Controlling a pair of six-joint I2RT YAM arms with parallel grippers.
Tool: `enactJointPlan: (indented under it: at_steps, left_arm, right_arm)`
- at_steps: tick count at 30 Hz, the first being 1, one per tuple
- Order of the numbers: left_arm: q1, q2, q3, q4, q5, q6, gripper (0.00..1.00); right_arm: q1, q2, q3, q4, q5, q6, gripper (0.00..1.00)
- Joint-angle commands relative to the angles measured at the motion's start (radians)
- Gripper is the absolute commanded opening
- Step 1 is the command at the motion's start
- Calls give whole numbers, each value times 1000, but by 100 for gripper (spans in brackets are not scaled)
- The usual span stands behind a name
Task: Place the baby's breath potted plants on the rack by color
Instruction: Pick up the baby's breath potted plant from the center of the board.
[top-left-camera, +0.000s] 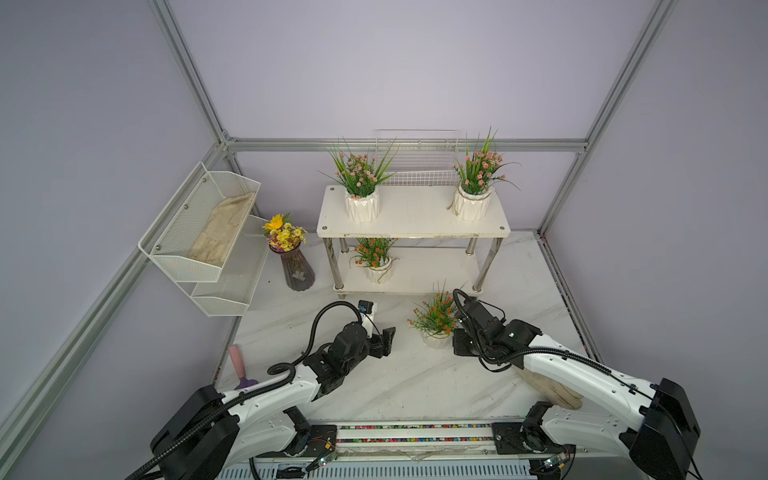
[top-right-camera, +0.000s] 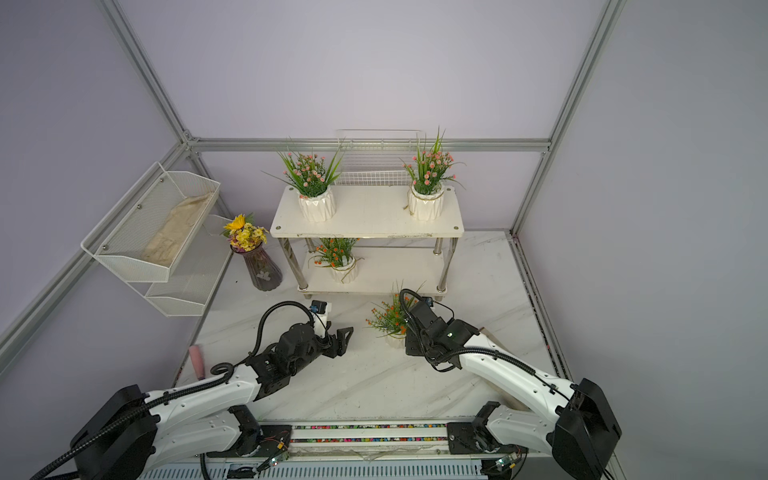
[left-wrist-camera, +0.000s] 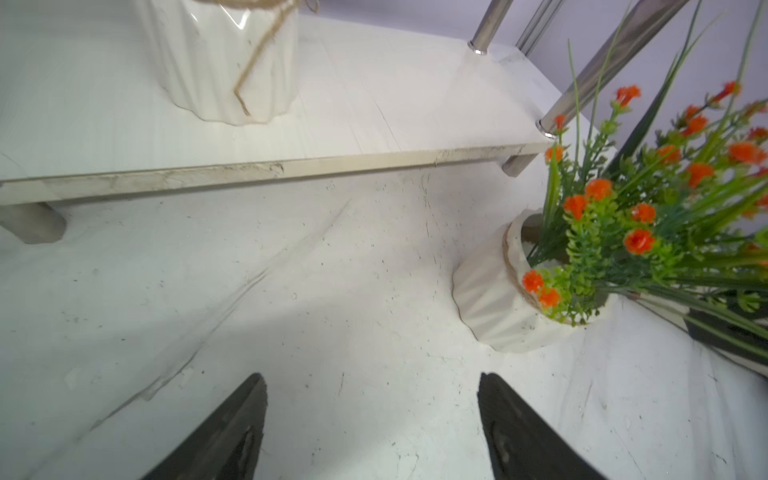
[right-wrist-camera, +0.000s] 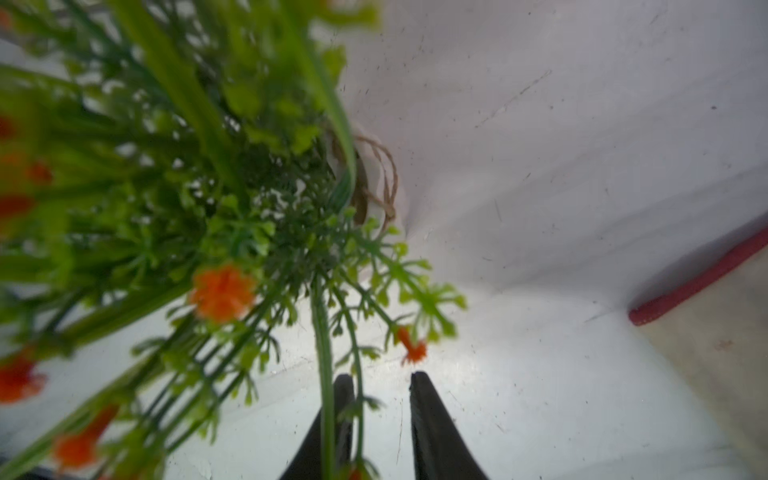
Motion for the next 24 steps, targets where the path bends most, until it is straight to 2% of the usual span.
enactJointPlan:
  at_steps: [1, 3, 11, 24]
  left_arm:
    - [-40, 32, 55, 51, 24, -12, 85]
    - [-50, 55, 52, 75, 19, -11, 86]
    - [-70, 84, 41, 104, 0, -19, 87]
    - [-131, 81, -41, 246, -15, 66, 95]
  right_arm:
    - [-42, 22, 9, 95, -9, -23, 32]
    - [-71, 40, 18, 116, -28, -45, 35]
    - [-120, 164, 84, 174, -81, -111, 34]
    - [-153, 334, 150, 200, -117, -132, 23]
